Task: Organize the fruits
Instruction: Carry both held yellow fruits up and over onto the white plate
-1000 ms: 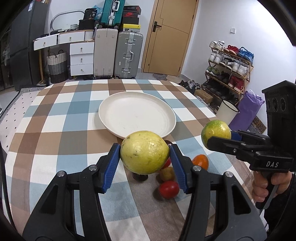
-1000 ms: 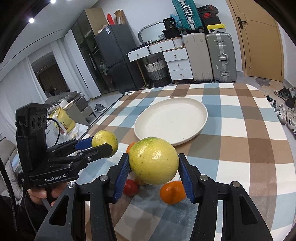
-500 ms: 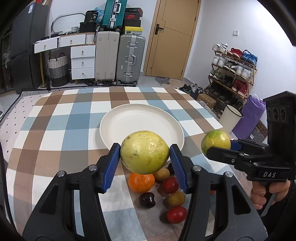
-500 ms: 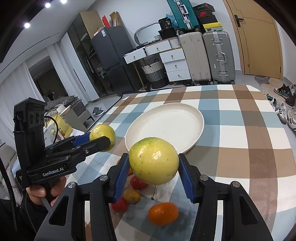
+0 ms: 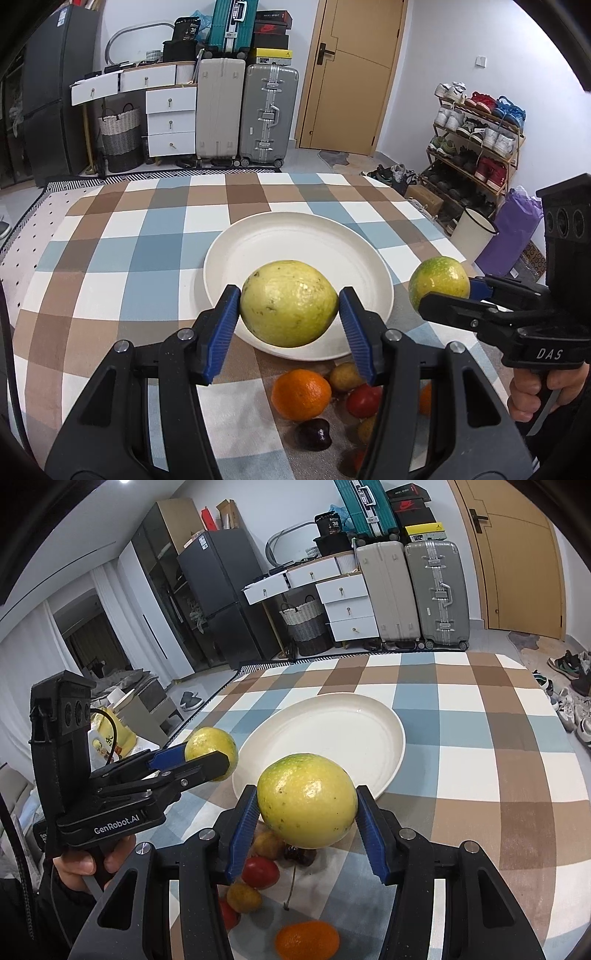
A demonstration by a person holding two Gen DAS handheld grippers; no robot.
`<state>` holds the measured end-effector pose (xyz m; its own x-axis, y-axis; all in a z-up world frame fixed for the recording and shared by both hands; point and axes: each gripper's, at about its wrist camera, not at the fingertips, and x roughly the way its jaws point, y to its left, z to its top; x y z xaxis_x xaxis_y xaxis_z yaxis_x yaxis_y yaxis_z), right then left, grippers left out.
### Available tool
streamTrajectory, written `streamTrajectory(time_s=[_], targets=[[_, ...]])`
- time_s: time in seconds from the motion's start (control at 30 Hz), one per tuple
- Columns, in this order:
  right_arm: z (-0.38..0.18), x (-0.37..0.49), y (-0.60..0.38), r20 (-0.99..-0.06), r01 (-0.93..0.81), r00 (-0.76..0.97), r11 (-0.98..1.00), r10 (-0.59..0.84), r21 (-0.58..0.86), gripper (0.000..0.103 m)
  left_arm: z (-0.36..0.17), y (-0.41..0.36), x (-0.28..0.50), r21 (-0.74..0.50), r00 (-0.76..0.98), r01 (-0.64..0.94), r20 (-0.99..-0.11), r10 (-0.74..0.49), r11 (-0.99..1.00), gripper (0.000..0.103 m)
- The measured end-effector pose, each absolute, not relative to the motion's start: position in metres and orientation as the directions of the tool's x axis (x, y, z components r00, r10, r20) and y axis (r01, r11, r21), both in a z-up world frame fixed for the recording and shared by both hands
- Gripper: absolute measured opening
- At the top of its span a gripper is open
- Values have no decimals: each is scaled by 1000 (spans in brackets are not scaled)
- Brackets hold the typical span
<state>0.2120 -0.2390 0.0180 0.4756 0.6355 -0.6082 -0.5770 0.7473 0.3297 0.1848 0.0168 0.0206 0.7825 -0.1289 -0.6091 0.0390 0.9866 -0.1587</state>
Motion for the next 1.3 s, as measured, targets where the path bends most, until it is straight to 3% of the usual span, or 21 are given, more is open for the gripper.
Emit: streamTrajectory(time_s=[1.3], targets=[[-19,275,-203,-684,-560,442,774,580,295,53,-32,14,245,-127,729,0,-679,-87,992,52]])
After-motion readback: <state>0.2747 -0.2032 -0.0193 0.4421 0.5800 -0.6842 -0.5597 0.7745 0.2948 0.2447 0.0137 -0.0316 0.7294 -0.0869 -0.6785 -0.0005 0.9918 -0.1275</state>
